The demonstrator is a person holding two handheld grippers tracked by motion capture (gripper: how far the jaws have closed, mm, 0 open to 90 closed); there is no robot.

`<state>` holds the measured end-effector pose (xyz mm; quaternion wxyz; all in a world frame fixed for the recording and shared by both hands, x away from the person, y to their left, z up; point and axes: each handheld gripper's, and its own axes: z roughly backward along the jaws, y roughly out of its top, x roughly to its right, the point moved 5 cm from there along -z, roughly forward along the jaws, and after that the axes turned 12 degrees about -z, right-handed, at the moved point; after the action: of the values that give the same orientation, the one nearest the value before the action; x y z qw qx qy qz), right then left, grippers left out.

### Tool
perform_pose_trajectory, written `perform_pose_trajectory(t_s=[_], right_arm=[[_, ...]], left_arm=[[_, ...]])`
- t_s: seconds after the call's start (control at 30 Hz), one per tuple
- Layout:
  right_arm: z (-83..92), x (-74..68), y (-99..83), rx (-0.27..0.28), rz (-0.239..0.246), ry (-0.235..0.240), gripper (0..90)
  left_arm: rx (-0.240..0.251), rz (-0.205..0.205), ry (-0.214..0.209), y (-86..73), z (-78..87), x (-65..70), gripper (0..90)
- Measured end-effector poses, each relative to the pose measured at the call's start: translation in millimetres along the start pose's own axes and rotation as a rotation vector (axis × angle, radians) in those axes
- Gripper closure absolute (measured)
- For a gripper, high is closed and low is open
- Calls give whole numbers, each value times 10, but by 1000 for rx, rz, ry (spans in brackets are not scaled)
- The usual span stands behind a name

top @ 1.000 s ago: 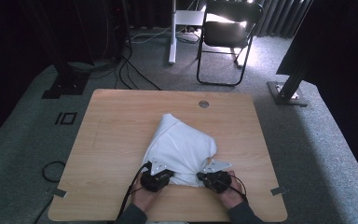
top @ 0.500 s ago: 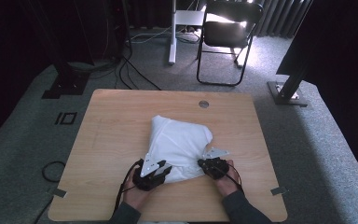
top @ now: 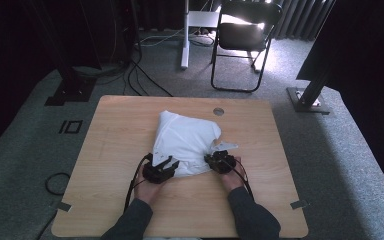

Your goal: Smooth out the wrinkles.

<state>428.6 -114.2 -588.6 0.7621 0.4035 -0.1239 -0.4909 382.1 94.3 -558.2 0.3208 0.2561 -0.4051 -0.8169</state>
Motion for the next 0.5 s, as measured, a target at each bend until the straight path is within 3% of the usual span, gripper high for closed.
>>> perform_pose_trajectory(t_s=[0.13,0.23,0.37,0.5], right_arm=[[-69,19,78,9,-1,7,767],[-26,35,122,27,-14,20,589],[249,20,172,91,-25,43,308],[658,15,173,194,-29,90,245]], left_arm=[[15,29,3,21,-5,-78,591],[44,56,7,51,85,-108,559],[70,52,21,79,286,-153,539],[96,55,45,77,529,-218,526]])
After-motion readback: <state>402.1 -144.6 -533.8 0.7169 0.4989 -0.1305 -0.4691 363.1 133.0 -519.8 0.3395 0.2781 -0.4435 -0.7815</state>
